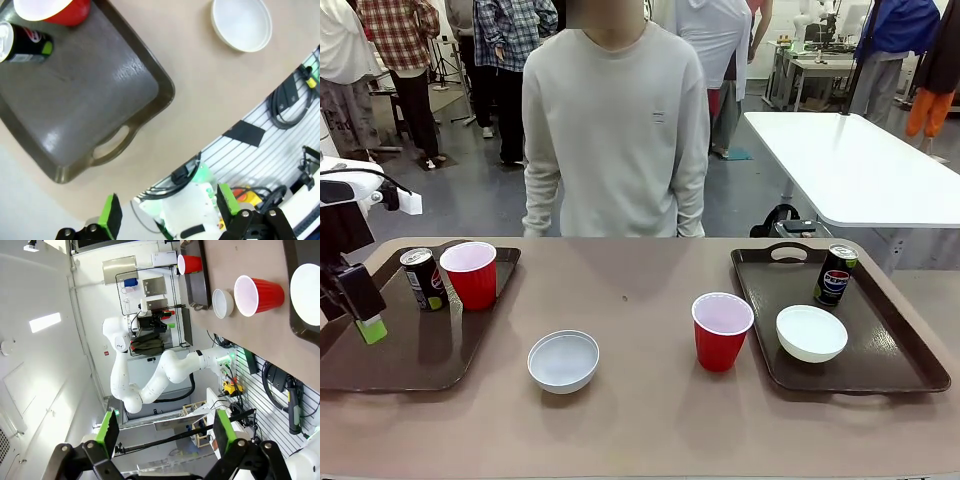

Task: Prepare tableware on both trays.
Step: Pick up a Picnic Bowl from the table and place it on a Handle tray.

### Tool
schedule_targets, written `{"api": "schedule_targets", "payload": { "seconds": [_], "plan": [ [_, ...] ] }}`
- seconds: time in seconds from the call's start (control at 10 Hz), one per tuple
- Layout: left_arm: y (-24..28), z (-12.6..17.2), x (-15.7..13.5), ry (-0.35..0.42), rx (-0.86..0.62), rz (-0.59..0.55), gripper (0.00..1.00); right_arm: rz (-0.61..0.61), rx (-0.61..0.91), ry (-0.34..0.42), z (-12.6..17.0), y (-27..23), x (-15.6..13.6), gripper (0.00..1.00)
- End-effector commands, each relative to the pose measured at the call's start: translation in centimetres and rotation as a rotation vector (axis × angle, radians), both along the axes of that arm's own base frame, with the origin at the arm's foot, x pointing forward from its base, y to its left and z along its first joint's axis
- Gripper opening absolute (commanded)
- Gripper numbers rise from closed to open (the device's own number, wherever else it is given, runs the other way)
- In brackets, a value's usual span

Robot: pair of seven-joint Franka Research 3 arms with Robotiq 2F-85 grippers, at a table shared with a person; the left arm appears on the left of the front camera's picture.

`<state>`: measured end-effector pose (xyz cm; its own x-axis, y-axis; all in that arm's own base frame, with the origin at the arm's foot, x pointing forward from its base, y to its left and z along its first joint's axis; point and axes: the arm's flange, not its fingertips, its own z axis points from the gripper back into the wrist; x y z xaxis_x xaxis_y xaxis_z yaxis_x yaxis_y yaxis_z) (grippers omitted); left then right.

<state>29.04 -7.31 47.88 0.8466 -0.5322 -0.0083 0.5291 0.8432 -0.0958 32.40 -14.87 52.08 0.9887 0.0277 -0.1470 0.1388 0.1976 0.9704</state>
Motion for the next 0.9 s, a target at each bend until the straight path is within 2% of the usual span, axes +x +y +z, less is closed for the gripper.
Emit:
{"api": "schedule_targets", "payload": {
  "seconds": [0.0, 0.2, 0.4, 0.5, 0.8],
  "plan": [
    [-1.5, -0.4, 1.6, 0.002, 0.04, -0.026, 1.0, 0.022, -0.006, -0.01, -0.1, -0.5, -0.2, 1.0],
    [-6.3, -1.3, 3.7, -0.021, 0.077, 0.033, 1.0, 0.022, -0.006, -0.01, -0.1, -0.5, -0.2, 1.0],
    [-11.5, -2.1, 4.5, -0.09, 0.198, 0.153, 1.0, 0.022, -0.006, -0.01, -0.1, -0.5, -0.2, 1.0],
    [-13.4, -2.5, 4.7, -0.096, 0.207, 0.196, 1.0, 0.022, -0.006, -0.01, -0.1, -0.5, -0.2, 1.0],
    [-17.5, -5.7, 5.6, -0.096, 0.075, 0.33, 1.0, 0.022, -0.006, -0.01, -0.1, -0.5, -0.2, 1.0]
  ]
}}
